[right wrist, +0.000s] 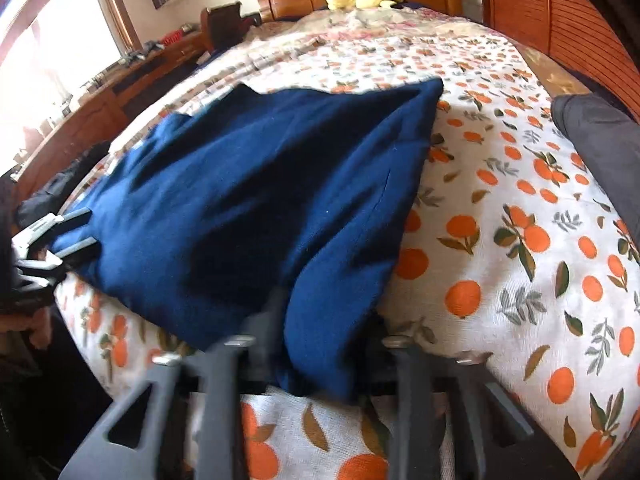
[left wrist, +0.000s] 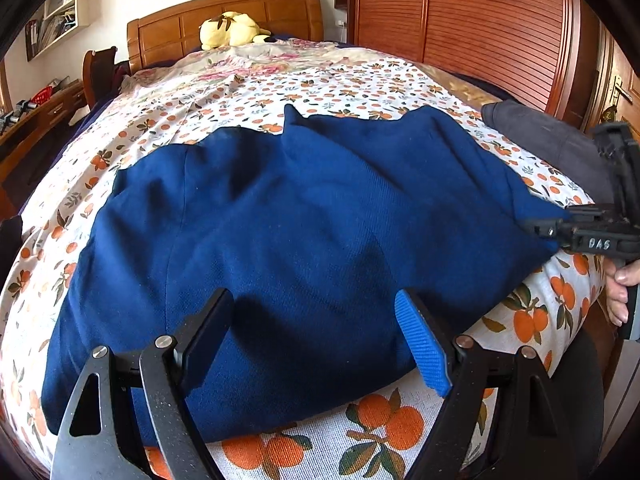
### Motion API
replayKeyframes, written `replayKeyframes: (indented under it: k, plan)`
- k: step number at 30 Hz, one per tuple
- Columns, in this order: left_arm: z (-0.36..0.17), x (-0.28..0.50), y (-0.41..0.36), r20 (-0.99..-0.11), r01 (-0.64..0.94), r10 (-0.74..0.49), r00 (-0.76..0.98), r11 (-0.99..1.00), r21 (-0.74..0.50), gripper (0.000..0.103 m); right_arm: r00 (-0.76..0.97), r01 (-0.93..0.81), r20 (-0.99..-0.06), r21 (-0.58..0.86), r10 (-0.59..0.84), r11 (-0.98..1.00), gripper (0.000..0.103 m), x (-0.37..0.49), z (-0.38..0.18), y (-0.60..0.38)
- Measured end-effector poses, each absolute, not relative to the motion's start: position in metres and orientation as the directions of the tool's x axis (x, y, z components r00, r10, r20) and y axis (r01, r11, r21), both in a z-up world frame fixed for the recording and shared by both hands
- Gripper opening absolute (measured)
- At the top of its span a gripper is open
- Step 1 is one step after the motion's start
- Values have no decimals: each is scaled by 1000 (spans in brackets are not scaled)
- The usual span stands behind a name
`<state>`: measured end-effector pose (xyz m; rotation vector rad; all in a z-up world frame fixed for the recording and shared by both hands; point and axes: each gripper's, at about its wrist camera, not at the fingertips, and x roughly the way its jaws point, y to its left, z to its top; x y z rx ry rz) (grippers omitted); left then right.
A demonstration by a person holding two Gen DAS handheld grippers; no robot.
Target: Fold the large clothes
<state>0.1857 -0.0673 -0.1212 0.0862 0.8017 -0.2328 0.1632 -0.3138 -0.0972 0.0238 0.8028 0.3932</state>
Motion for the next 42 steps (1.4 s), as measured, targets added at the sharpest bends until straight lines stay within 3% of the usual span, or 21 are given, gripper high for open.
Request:
replayKeyframes:
  k: [20,34,42]
  plan:
    - [-73,137,17,-565,190,-228,793,974,-127,83,742,-484,-490,80,457,872,15,148,20,-245]
    - [-68,111,86,-512,89,-165,843,981,-171,83,601,-693,-530,28,599,720,16,168,9,-113]
    - [-69,108,99,-507,69,-156,848,980,-185,83,544,-721,-570,59,616,691,25,196,-9,-86]
